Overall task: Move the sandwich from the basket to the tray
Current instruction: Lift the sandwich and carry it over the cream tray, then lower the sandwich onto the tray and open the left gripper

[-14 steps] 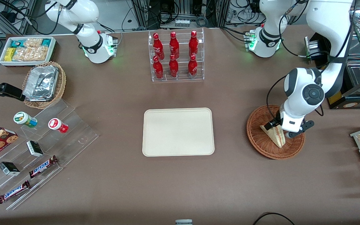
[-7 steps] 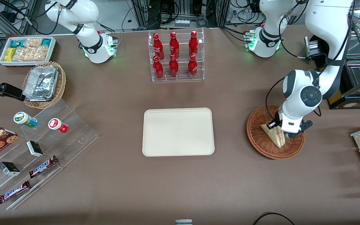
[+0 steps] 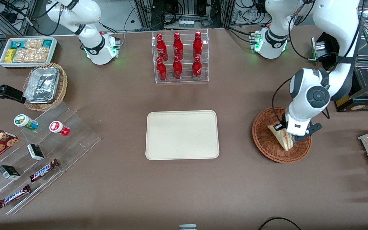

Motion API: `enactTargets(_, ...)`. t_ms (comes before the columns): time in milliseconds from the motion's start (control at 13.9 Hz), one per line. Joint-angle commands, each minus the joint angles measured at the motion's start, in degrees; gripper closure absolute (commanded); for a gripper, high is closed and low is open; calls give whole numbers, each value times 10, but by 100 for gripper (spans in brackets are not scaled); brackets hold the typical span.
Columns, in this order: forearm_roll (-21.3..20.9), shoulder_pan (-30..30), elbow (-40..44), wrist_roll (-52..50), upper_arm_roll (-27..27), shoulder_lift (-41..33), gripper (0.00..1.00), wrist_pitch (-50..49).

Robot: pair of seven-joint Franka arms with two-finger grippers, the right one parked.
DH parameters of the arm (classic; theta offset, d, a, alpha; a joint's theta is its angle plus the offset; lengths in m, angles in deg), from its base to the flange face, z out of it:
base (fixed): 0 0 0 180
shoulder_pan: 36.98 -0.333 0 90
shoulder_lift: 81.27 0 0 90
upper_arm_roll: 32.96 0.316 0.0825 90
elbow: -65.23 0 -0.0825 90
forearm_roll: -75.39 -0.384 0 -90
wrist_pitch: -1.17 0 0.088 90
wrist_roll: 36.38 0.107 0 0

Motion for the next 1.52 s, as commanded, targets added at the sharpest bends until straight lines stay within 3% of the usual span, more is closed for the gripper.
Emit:
enactTargets(0,-28,61,43,-9,2,-10,100,-73)
enactTargets(433,-25,193,117,7,-1,27,100,-107)
enactTargets(794,-20,278,253,-49,-1,144,100,-108)
enactTargets(1082,-7,294,353,-43,-22,238,100,-101)
enactTargets(1443,-1,296,377,-49,-34,292,100,-51)
